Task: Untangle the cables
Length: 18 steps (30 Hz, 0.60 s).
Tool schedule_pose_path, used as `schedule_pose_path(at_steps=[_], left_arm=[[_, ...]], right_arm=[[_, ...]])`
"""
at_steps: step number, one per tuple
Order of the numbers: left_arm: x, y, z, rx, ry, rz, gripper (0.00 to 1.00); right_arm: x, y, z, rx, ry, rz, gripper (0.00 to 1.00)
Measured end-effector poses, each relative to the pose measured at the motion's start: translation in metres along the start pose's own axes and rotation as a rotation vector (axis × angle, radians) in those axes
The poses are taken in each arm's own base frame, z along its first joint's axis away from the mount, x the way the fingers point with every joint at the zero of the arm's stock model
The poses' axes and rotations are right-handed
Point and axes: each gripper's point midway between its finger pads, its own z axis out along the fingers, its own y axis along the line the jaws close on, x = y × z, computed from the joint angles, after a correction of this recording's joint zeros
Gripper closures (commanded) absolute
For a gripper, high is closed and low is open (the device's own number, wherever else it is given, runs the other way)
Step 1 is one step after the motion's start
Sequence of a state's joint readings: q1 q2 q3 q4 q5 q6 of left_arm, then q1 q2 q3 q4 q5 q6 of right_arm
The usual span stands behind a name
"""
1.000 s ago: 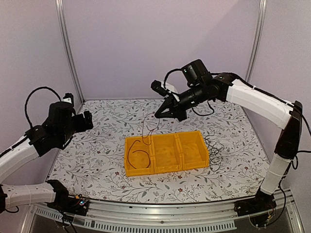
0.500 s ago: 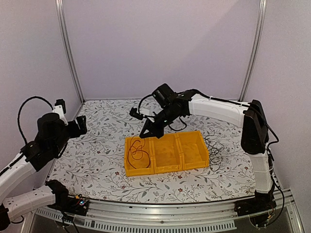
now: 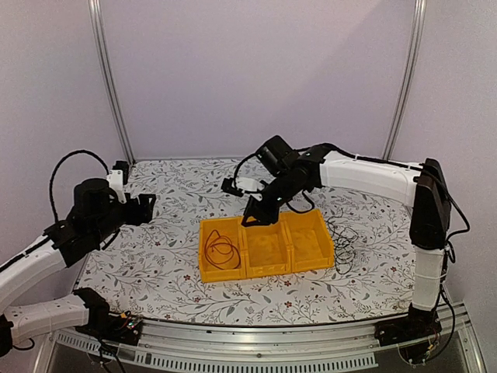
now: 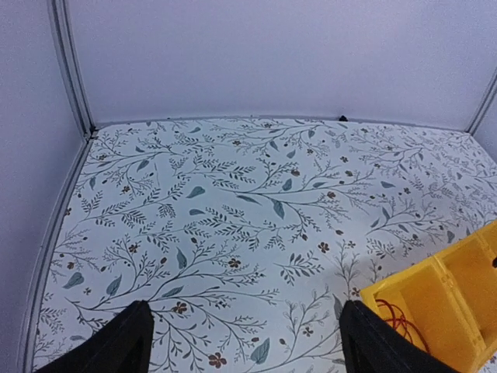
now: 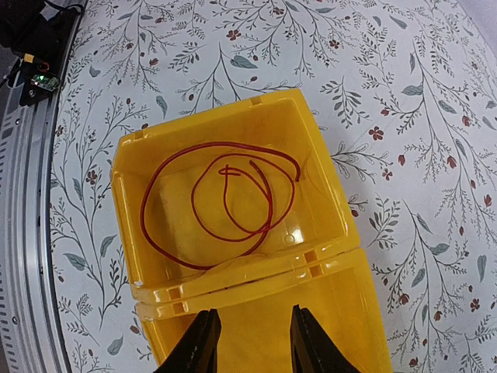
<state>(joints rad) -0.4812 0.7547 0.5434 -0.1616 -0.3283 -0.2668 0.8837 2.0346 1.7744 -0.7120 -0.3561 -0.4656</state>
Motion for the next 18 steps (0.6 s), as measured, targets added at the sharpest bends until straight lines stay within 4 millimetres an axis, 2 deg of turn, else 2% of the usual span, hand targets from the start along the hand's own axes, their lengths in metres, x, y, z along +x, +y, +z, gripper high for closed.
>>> schedule_pose_path(at_steps=[3,6,8,11,13,14,18], left_arm=[[0.006,-0.019,0.005,0.1,0.038,0.027,0.32],[0.009,-0.039,0.01,0.192,0.071,0.034,0.34],[0.011,-0.054,0.014,0.243,0.089,0.04,0.34],[0.021,-0.084,0.019,0.315,0.133,0.06,0.31],[0.031,-0.108,0.023,0.361,0.178,0.09,0.29],[0.034,-0.126,0.025,0.39,0.203,0.107,0.28],[0.036,-0.183,0.028,0.477,0.238,0.159,0.27]], right_arm=[[0.008,-0.003,-0.04,0.055,-0.029,0.004,0.67],[0.022,-0.019,-0.081,0.125,-0.067,0.039,0.69],[0.045,-0.041,-0.107,0.186,-0.079,0.098,0.69],[0.095,-0.074,-0.133,0.274,-0.07,0.221,0.71],[0.13,-0.089,-0.143,0.316,-0.054,0.308,0.71],[0.148,-0.096,-0.147,0.336,-0.046,0.356,0.71],[0.194,-0.109,-0.155,0.396,-0.035,0.468,0.69]])
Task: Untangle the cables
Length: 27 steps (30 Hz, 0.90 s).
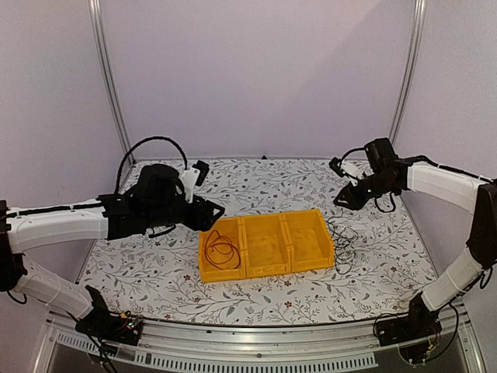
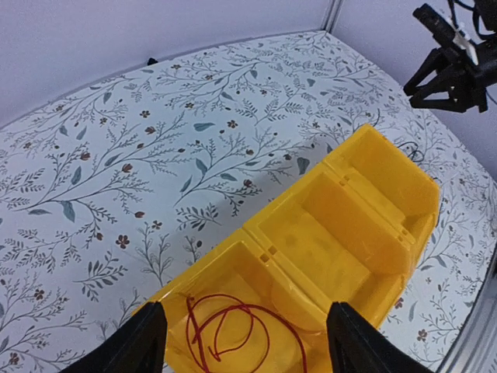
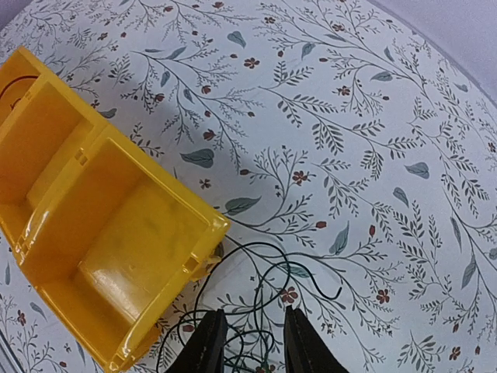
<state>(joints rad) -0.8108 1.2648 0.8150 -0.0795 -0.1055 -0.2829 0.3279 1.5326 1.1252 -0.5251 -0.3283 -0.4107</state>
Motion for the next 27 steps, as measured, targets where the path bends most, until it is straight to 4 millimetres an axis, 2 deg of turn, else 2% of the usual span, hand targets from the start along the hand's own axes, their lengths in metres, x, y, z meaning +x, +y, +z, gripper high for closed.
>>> schedule_pose_path(at_steps=[2,6,9,15,20,27], left_arm=[[-0.008,-0.023,0.01,0.038,0.005,0.018,0.27],[-0.022,-0.066,0.026,0.113,0.002,0.044,0.27],[-0.026,-0.099,0.035,0.168,0.007,0.067,0.27],[-0.027,-0.156,0.041,0.259,0.014,0.102,0.27],[-0.029,-0.184,0.042,0.302,0.009,0.114,0.27],[-0.027,-0.195,0.051,0.307,0.015,0.121,0.27]], right_arm=[[0.012,-0.011,0.0,0.029,0.004,0.036,0.68],[0.014,-0.03,0.002,0.076,-0.009,0.068,0.67],[0.02,-0.041,0.014,0.085,0.0,0.096,0.67],[0.037,-0.048,0.04,0.07,0.051,0.14,0.68],[0.044,-0.051,0.054,0.059,0.076,0.154,0.71],[0.051,-0.054,0.068,0.051,0.099,0.177,0.73]])
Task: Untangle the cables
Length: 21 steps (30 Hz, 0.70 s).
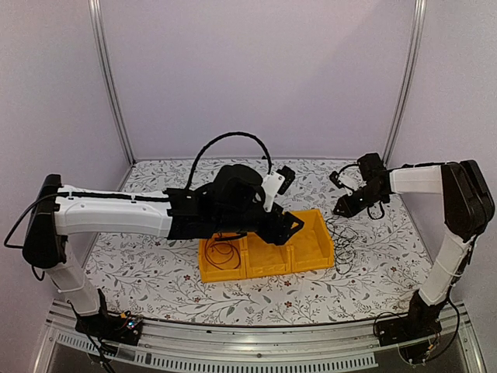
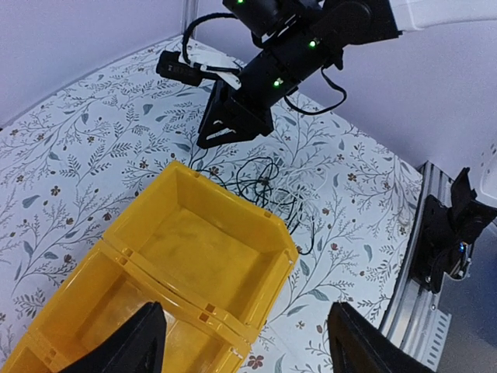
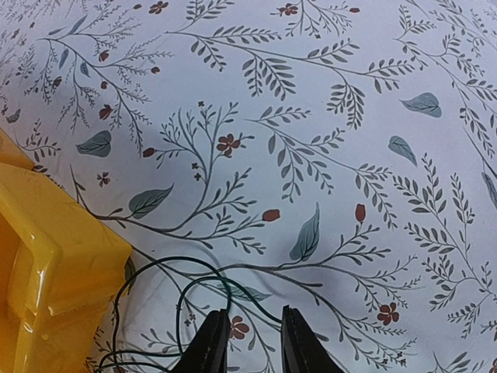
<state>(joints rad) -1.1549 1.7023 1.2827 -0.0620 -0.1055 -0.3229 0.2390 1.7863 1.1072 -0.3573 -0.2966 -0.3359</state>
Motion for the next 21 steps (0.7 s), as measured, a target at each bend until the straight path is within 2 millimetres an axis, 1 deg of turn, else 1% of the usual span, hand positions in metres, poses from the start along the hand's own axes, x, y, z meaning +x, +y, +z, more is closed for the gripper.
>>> schedule_pose_path(at_steps=[1,6,11,13,15,18,21], left_arm=[[0.0,-0.001,0.0,0.0,0.0,0.001,0.27],[-0.003,-0.005,0.0,0.003,-0.007,0.004,0.27],[-0.001,-0.008,0.0,0.006,-0.005,0.008,0.27],[0.0,-0.009,0.002,0.006,-0.001,0.009,0.27],[0.0,-0.009,0.004,0.006,0.001,0.01,0.27],[0.001,-0.01,0.007,0.006,0.004,0.01,0.26],[0.0,-0.011,0.012,0.007,0.005,0.011,0.27]], right_arm=[[0.001,0.0,0.001,-0.001,0.002,0.001,0.73],[-0.002,-0.004,0.001,0.018,-0.006,0.005,0.67],[-0.005,-0.011,-0.001,0.062,-0.018,-0.002,0.65],[-0.008,-0.015,-0.005,0.088,-0.034,-0.006,0.65],[-0.013,-0.018,-0.014,0.113,-0.058,-0.01,0.65],[-0.024,-0.022,-0.026,0.138,-0.102,-0.016,0.65],[-0.025,-0.02,-0.025,0.122,-0.11,-0.016,0.65]])
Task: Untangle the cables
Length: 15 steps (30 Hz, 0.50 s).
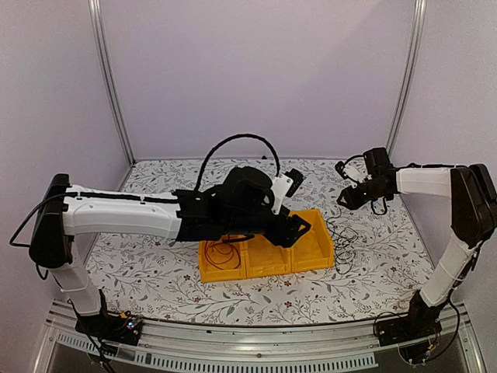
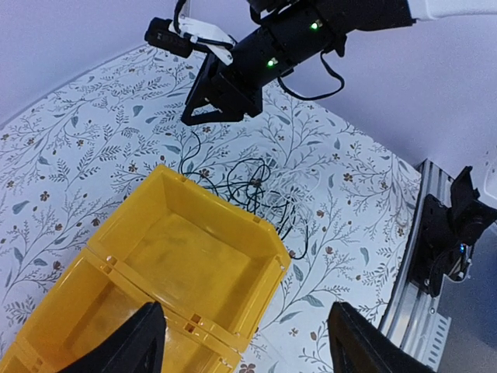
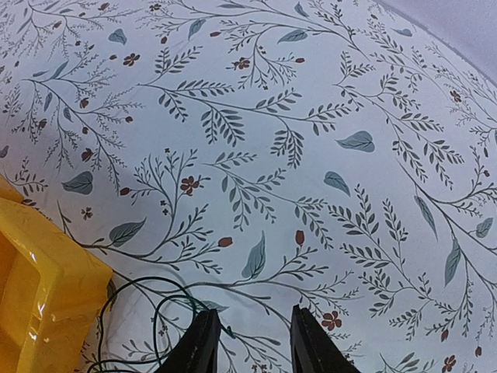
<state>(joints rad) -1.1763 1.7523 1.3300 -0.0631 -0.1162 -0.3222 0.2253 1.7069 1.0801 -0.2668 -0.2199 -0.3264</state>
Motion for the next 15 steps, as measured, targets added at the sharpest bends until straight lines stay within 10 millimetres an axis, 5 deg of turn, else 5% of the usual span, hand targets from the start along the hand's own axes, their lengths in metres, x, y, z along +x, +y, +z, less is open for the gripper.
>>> schedule_pose_path(at_steps=[6,15], left_arm=[[0.0,-0.002,0.004,0.002,0.002,0.001,0.27],[0.005,-0.005,0.008,0.006,0.009,0.001,0.26]], right_arm=[[0.021,0.008,0.019,-0.06,0.062,0.02,0.69],[0.036,0.013,0.032,-0.095,0.107,0.038,1.0]])
